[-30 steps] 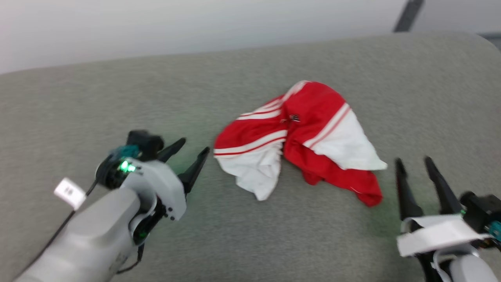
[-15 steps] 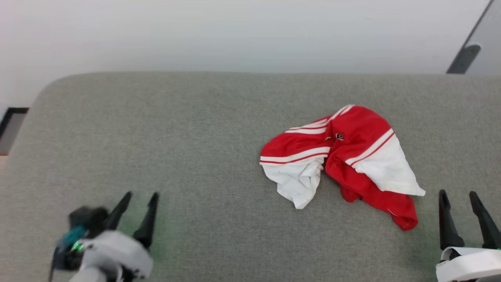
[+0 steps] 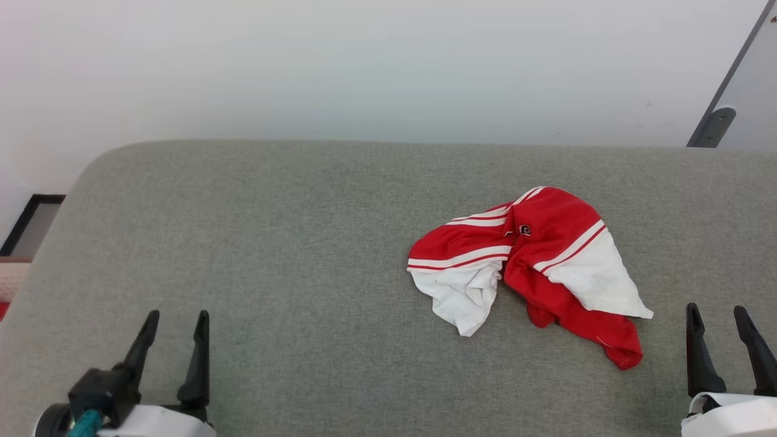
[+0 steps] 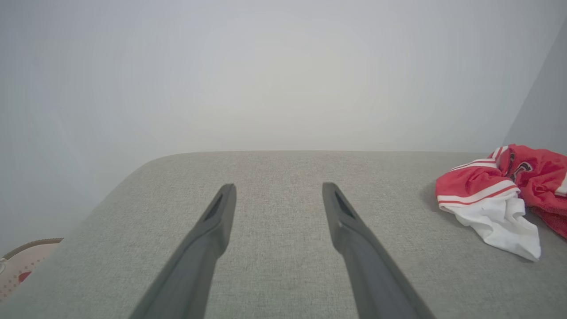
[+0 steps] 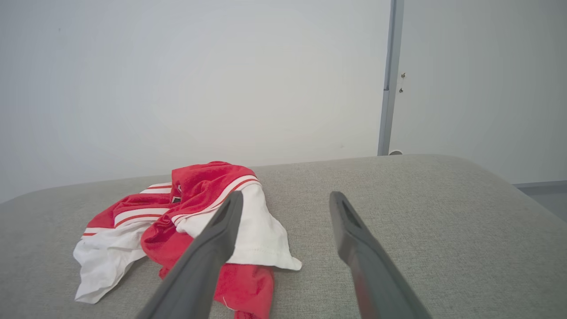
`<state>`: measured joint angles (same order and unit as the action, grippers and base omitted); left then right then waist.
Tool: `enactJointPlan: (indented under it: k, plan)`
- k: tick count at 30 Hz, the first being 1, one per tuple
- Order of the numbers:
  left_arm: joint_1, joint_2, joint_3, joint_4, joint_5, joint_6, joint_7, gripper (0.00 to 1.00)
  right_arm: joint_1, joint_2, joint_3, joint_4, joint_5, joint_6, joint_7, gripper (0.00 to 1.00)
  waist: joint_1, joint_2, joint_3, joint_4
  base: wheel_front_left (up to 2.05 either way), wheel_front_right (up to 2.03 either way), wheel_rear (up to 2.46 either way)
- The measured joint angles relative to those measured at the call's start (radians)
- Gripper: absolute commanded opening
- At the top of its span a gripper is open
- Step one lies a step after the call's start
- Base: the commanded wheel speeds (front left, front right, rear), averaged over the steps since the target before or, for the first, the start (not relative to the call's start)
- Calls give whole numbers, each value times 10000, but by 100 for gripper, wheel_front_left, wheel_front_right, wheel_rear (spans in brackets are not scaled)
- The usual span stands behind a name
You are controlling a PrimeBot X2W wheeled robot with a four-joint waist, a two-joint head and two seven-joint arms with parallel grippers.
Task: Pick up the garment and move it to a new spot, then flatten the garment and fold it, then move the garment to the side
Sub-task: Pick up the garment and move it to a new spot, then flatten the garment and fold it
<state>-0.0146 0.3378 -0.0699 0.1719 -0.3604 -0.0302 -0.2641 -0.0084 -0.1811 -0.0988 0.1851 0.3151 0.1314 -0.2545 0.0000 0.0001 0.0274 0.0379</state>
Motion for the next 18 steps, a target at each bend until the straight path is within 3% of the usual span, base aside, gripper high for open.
enactJointPlan:
  k: [7,18]
  plan:
    - [492,-848,675,-339,769,-313,0,100,-8,23,-27,-79,8,0,40,100,0,0,-25,-80,0,0,0]
    - [561,-1312,1195,-278,1356,-763,0,100,-11,105,-19,-107,15,0,40,100,0,0,-36,-52,0,0,0]
